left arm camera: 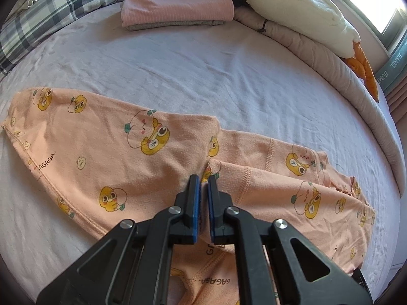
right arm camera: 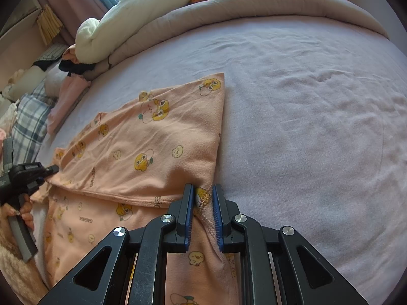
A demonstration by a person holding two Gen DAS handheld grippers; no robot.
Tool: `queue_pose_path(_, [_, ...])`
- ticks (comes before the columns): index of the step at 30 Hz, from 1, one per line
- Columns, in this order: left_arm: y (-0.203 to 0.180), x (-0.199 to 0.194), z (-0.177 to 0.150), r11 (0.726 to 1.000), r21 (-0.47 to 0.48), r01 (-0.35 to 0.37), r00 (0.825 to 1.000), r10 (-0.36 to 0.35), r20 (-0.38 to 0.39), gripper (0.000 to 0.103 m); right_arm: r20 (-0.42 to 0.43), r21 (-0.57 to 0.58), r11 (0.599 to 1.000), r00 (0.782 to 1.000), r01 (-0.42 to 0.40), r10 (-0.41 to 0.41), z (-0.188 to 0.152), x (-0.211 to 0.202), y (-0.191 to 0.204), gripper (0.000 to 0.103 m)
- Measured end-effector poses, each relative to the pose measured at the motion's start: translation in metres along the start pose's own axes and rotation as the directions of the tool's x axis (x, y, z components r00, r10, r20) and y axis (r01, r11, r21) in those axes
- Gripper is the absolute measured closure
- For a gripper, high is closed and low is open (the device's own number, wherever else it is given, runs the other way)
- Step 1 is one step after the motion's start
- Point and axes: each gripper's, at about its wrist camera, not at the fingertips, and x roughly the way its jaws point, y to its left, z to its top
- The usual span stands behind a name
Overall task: Fold small clothes
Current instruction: 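Lift the side edge with the left gripper and fold it over the body, then open the left gripper to release the folded side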
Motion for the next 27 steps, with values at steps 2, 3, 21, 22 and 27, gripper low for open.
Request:
queue_pose_path(2, [0.002,0.001,0.0,1.0,0.002,0.0,1.0,0.0,0.0,0.095,0.001,0.001,1.0,1.0,-0.001,0.001,0.0,0.0,0.0,0.087])
queue_pose_path(3, [0.004,-0.001,-0.001,1.0,-0.001,-0.002,1.0,0.002,0.001,0.095,0.0,0.002,1.0,1.0,-0.001,0.001,0.0,0.0,0.0,0.087])
queue_pose_path(21, [0.014,0.001,-0.012,1.0,-0.008,-0.01,1.0,0.01,-0.016,0.098,0.003,-0.01,1.0,1.0,0.017,-0.017,-0.001,0.001,0.001,0.087])
queue_pose_path(22, [0.014,0.0,-0.012,1.0,-0.009,-0.009,1.0,0.008,-0.016,0.098,0.002,-0.009,1.0,1.0,0.016,-0.016,0.0,0.001,0.001,0.087])
queue_pose_path(27, [0.011,-0.017,-0.014,1.0,0.018,-0.014,1.0,0.014,-0.004,0.064,0.002,-0.01,1.0,1.0,0.017,-0.017,0.0,0.001,0.002,0.087])
